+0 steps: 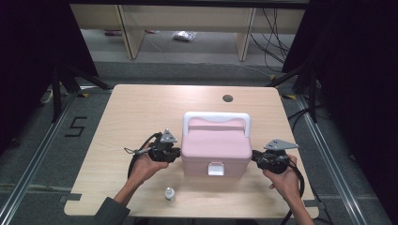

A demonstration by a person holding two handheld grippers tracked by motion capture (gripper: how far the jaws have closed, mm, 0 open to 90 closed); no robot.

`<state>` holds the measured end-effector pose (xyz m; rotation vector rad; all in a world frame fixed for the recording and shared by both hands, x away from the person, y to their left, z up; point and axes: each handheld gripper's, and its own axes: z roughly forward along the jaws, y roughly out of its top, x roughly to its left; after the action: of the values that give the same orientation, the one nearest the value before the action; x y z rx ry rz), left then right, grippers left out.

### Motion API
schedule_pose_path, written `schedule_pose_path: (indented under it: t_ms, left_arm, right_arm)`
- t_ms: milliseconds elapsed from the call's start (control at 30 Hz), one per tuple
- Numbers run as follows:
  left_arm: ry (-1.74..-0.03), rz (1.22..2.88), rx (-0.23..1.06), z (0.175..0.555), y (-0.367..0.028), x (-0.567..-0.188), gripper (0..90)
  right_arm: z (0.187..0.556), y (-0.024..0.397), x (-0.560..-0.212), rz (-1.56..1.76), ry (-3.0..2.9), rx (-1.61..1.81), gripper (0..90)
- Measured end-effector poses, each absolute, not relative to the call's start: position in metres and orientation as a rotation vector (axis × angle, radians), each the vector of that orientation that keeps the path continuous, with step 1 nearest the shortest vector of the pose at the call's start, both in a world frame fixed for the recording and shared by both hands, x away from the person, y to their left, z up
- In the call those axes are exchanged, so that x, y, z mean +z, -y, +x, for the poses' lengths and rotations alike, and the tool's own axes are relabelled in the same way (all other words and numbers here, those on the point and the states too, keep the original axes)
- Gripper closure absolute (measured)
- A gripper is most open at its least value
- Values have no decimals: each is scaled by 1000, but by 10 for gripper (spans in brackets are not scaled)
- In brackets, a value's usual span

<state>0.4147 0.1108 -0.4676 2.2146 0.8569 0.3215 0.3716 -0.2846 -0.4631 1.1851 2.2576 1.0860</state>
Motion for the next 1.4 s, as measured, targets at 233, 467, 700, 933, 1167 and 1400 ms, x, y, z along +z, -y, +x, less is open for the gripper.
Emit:
schedule_pose_path:
  t_ms: [233, 467, 700, 933, 1167, 1400]
  left_arm:
    - [-859, 2228, 324, 414, -117, -468, 661]
    - [-901, 2208, 326, 411, -128, -465, 574]
    - [-942, 2210, 332, 407, -140, -468, 496]
    - [-1031, 2189, 331, 409, -159, -473, 402]
    - [-1067, 2176, 360, 411, -167, -473, 333]
    - [-1069, 2186, 355, 413, -171, -475, 307]
  right_arm:
    - [346, 295, -460, 1246, -2226, 1093, 578]
    - [316, 285, -461, 1260, -2257, 1052, 477]
    - [297, 270, -456, 1202, -2327, 1097, 438]
    - [286, 241, -458, 1117, -2398, 1196, 399]
    - [284, 209, -459, 988, -2479, 1223, 388]
    - [283, 166, -468, 837, -2574, 1203, 385]
